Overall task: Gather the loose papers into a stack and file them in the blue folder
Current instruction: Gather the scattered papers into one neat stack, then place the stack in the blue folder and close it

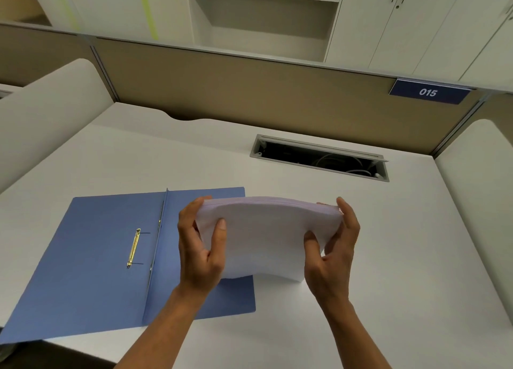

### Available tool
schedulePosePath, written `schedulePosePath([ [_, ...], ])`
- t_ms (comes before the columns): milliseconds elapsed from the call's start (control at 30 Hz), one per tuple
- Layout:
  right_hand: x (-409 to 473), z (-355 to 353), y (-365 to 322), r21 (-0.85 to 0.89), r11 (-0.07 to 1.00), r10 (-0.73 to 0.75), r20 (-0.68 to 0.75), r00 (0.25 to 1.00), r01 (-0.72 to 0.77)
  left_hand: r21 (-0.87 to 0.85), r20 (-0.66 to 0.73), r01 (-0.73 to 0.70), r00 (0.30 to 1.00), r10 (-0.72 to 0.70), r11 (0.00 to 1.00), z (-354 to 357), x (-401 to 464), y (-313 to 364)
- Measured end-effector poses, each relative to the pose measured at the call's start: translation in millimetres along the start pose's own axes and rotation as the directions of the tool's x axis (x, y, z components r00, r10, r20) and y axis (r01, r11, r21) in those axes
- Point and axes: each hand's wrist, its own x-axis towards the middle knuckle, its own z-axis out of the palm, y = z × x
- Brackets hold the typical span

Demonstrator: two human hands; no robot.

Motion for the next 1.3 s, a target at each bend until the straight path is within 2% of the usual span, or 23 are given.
schedulePosePath([
  [100,-6.7,1.2,8.9,0.099,0.987,0.125,0.043,0.991,-0.129,-0.077,0.008,0.110,0.994,-0.110,0.991,2.1,-7.9,-1.4],
  [300,-20.4,1.8,35.2,0.078,0.935,0.335,0.131,0.933,-0.346,-0.126,0.116,0.319,0.945,-0.306,0.939,1.8,-25.5,-20.1],
  [467,-30.3,3.9,54.3,0.027,0.890,0.445,0.179,0.878,-0.456,-0.109,0.183,0.457,0.882,-0.434,0.883,1.8,-41.5,-34.3],
  [700,-29.5,3.8,71.2,0.019,0.867,0.490,0.160,0.857,-0.499,-0.104,0.224,0.515,0.846,-0.485,0.851,-0.1,-41.0,-43.2],
  [1000,-42.9,4.2,82.7,-0.098,0.844,0.535,0.203,0.820,-0.527,0.139,0.332,0.676,0.657,-0.677,0.724,-4.2,-60.1,-71.1],
  [1167,-51.2,7.1,84.8,-0.120,0.831,0.556,0.202,0.806,-0.543,0.247,0.299,0.672,0.633,-0.714,0.699,-4.0,-70.2,-71.7],
  [1300,-49.3,3.6,88.5,-0.151,0.850,0.527,0.215,0.822,-0.505,0.229,0.381,0.666,0.610,-0.695,0.710,-10.4,-67.7,-80.1],
])
